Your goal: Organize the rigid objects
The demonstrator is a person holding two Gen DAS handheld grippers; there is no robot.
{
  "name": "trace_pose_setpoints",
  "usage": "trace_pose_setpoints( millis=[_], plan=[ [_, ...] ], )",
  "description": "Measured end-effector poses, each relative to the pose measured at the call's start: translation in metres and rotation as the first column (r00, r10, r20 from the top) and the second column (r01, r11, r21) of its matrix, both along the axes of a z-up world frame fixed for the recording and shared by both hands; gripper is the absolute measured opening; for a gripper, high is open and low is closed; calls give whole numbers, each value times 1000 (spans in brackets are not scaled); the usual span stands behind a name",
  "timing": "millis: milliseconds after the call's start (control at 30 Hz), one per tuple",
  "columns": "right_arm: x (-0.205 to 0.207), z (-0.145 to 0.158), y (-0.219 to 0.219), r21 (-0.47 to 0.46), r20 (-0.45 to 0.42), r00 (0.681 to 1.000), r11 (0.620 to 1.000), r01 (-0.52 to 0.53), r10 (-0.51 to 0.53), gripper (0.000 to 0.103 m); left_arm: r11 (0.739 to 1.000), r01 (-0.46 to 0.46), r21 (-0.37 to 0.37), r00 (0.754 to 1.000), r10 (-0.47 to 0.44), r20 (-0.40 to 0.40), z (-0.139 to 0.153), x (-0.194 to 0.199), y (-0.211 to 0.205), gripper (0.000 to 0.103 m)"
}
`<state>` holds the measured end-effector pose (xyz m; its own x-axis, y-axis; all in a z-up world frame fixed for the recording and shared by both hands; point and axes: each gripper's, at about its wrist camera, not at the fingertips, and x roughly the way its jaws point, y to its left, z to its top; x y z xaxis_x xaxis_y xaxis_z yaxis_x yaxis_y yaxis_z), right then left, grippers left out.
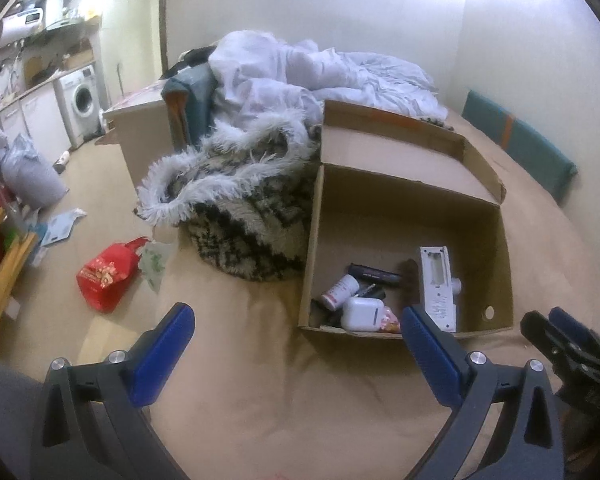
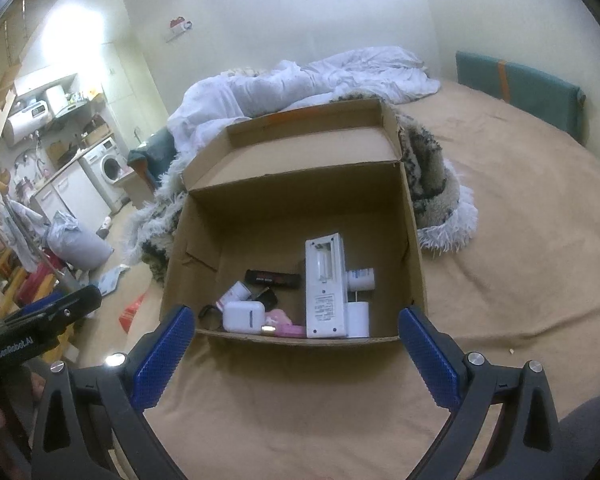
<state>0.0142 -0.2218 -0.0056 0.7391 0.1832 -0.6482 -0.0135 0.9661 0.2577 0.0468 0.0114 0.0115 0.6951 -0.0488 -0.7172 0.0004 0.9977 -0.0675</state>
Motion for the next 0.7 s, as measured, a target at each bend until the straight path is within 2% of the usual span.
trace_pose_setpoints(
  millis=[700],
  plan=[
    [1, -2, -2, -1, -10, 1000, 1000, 14, -14, 103, 1000, 16, 11, 1000, -16, -11, -5, 1, -4, 103]
  ],
)
